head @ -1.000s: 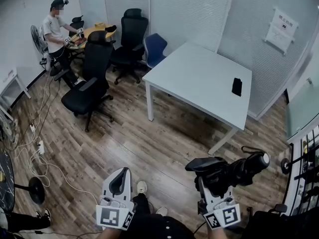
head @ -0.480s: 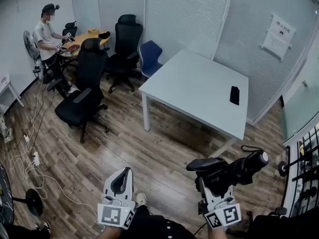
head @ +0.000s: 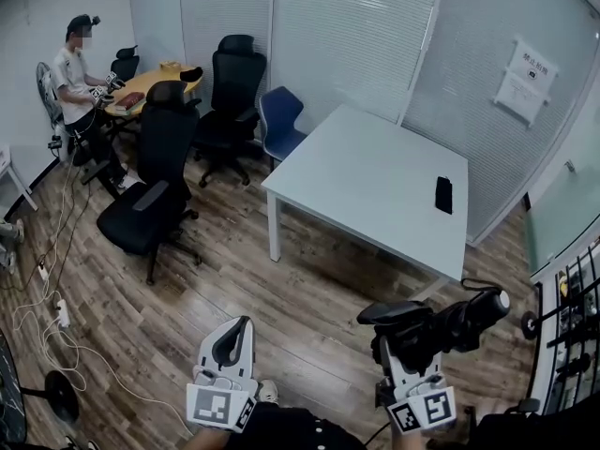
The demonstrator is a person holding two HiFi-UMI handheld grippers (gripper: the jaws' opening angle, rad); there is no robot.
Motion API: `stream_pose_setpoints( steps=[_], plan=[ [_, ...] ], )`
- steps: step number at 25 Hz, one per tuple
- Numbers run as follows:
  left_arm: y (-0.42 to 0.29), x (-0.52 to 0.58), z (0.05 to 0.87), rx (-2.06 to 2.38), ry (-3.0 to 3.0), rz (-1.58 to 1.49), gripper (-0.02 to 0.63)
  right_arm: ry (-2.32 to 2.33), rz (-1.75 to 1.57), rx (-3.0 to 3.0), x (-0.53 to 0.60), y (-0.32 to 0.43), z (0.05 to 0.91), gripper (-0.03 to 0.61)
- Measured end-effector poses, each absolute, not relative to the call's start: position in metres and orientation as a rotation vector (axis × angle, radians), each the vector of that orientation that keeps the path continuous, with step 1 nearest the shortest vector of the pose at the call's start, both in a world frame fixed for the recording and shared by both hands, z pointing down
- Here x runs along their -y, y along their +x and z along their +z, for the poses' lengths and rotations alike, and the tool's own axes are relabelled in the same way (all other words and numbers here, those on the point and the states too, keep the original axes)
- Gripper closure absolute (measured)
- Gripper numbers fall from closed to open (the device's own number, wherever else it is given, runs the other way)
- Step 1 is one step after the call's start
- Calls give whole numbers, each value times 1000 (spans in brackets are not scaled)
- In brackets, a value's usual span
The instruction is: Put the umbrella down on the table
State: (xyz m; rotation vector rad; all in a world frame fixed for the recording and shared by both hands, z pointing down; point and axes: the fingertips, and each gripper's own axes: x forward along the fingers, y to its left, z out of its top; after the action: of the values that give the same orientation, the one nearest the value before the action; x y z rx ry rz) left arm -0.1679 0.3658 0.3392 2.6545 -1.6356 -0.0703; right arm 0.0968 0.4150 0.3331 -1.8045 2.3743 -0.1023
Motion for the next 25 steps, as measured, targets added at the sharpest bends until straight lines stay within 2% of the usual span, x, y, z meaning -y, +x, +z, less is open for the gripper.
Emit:
stream_pose_setpoints(
  steps=[17,25],
  plan=[
    [-215,-315,346,1581,2690,-78,595,-1881,-96,-2304,-372,66,340,318],
    [-213,-306,351,1562,2687,-60,595,-1895,-91,-2292,-363,69,338,318]
  ],
)
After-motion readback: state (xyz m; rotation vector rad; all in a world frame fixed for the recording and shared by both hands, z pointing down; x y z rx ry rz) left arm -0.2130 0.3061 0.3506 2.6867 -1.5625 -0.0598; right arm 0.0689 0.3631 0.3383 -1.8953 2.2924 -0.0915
